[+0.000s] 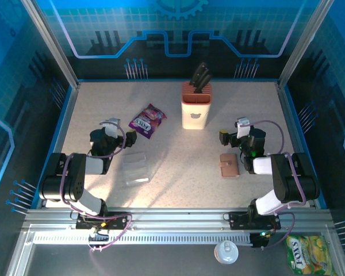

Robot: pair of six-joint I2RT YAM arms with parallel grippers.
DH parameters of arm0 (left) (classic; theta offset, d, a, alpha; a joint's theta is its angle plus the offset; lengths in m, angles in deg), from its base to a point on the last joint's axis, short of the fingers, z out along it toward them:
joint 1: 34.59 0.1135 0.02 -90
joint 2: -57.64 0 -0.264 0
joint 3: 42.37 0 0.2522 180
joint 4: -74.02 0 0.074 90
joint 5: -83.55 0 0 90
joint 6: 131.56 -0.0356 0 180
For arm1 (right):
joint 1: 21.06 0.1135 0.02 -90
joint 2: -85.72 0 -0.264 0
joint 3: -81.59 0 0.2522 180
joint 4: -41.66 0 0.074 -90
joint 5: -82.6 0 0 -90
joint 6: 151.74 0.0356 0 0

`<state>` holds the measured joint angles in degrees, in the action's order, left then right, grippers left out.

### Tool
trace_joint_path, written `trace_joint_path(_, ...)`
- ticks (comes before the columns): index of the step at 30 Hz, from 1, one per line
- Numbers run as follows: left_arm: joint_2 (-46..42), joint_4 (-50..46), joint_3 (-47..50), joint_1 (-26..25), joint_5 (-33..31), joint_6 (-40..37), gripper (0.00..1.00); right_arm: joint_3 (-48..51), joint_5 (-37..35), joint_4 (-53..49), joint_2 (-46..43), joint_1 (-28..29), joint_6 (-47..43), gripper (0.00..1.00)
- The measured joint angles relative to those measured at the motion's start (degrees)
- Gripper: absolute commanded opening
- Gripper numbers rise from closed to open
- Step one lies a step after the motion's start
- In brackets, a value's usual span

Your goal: Take the credit cards out of the card holder

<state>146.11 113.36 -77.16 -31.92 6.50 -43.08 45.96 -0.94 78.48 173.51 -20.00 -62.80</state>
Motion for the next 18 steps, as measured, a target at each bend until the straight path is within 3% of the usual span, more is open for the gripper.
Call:
trace_joint_path(12,0.00,0.04,0.02,0.76,0.22,0.09,0.99,0.00,-2.84,-0.94,-0.13,1.27,-0.46,1.00)
trace_joint_path(18,-4.37,-0.87,1.77,0.76,-4.68,1.84,0.99,0.00,-5.53,-2.99,-2.75,3.30,-1.42,1.00)
